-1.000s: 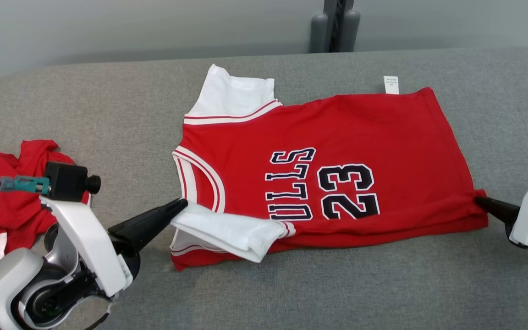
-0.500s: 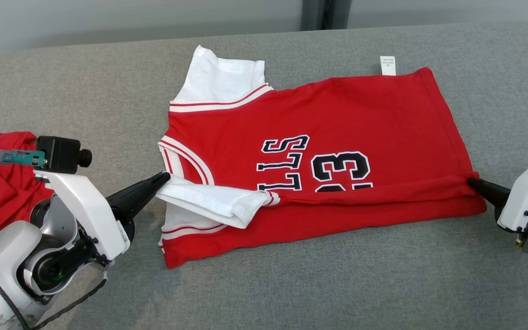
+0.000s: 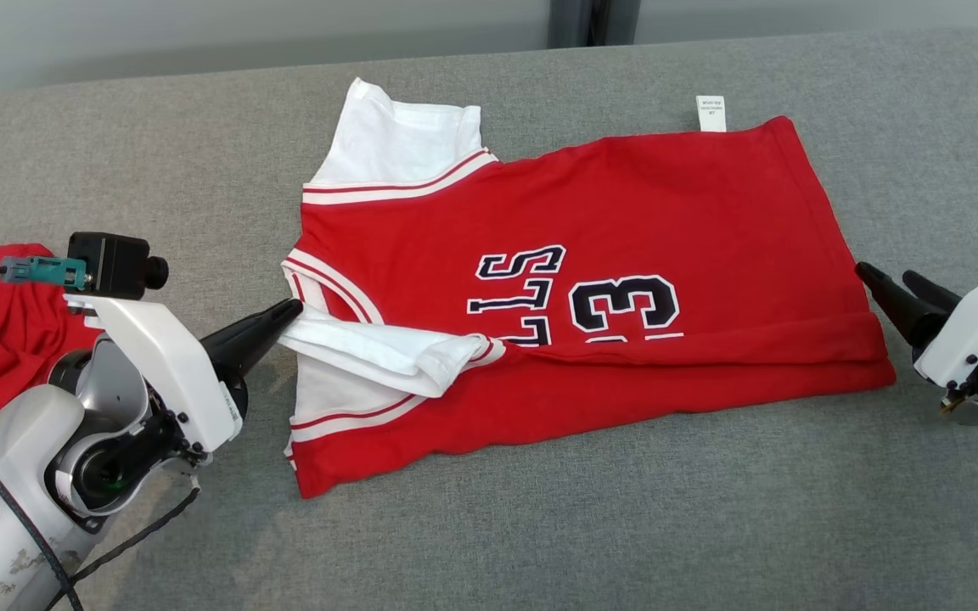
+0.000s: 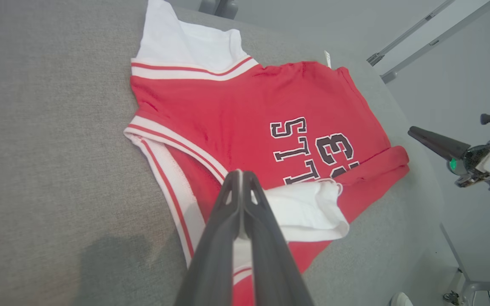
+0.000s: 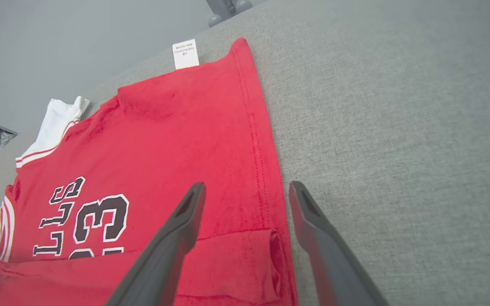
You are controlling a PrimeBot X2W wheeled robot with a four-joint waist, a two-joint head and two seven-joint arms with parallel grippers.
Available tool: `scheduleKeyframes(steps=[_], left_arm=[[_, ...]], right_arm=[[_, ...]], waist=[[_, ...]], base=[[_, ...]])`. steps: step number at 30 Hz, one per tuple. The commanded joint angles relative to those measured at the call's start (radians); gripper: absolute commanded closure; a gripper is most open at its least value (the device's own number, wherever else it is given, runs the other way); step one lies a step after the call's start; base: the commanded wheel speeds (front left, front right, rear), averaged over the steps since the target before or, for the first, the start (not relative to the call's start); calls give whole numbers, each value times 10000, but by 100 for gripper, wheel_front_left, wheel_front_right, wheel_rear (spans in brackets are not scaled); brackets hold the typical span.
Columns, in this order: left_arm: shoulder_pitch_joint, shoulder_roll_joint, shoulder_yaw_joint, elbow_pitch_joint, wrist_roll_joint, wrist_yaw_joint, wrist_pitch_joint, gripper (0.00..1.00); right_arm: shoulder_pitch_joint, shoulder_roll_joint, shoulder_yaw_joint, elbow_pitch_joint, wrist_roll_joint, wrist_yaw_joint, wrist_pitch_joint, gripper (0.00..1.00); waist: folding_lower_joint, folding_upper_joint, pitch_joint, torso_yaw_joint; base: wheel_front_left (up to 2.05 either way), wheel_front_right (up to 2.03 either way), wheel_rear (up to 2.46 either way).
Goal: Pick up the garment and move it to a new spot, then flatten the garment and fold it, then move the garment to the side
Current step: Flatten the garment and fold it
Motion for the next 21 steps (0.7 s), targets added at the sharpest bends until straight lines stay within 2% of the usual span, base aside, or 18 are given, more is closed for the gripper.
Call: scheduleKeyframes(steps=[1, 2, 3, 4, 6, 10, 13, 16, 18, 21], left_arm=[[-264, 11, -45, 217, 221, 92, -20, 100], [-320, -13, -32, 346, 306, 164, -86, 76], [-386, -44, 30, 508, 420, 313, -224, 44], [-447, -116, 79, 685, 467, 495, -362, 0], [-577, -286, 189, 1024, 706, 799, -745, 0], [-684, -509, 487, 1477, 955, 1052, -1675, 0], [-706, -622, 702, 1626, 1419, 1260, -2743, 0], [-550, -724, 853, 1615, 1944, 1482, -3942, 0], [-342, -856, 1027, 1486, 2161, 1674, -4664, 0], [46, -1121, 1387, 1153, 2642, 2006, -5144, 0]], right_arm=[[-169, -4, -45, 58, -286, -3, -516, 0], [-209, 11, -69, 43, -383, -3, -806, 0], [-237, 21, -105, 43, -476, -3, -1108, 0], [-257, 37, -143, 37, -545, -3, -1402, 0], [-306, 49, -168, -62, -778, -3, -2019, 0], [-222, 59, -220, -225, -1234, -3, -3254, 0], [-98, 27, -376, -274, -1705, -3, -4071, 0], [83, 50, -772, -384, -2467, -3, -4401, 0], [250, 95, -1404, -624, -3153, -3, -4458, 0], [978, 335, -2809, -1281, -4636, -3, -4448, 0]], waist=[[0, 0, 31, -17], [0, 0, 42, -24], [0, 0, 47, -31], [0, 0, 48, -38], [0, 0, 30, -56], [0, 0, -81, -102], [0, 0, -191, -128], [0, 0, -324, -138], [0, 0, -427, -117], [0, 0, -579, -46]], base=[[0, 0, 0], [0, 0, 0], [0, 0, 0], [0, 0, 0], [0, 0, 0], [0, 0, 0], [0, 0, 0], [0, 0, 0], [0, 0, 0], [0, 0, 0]])
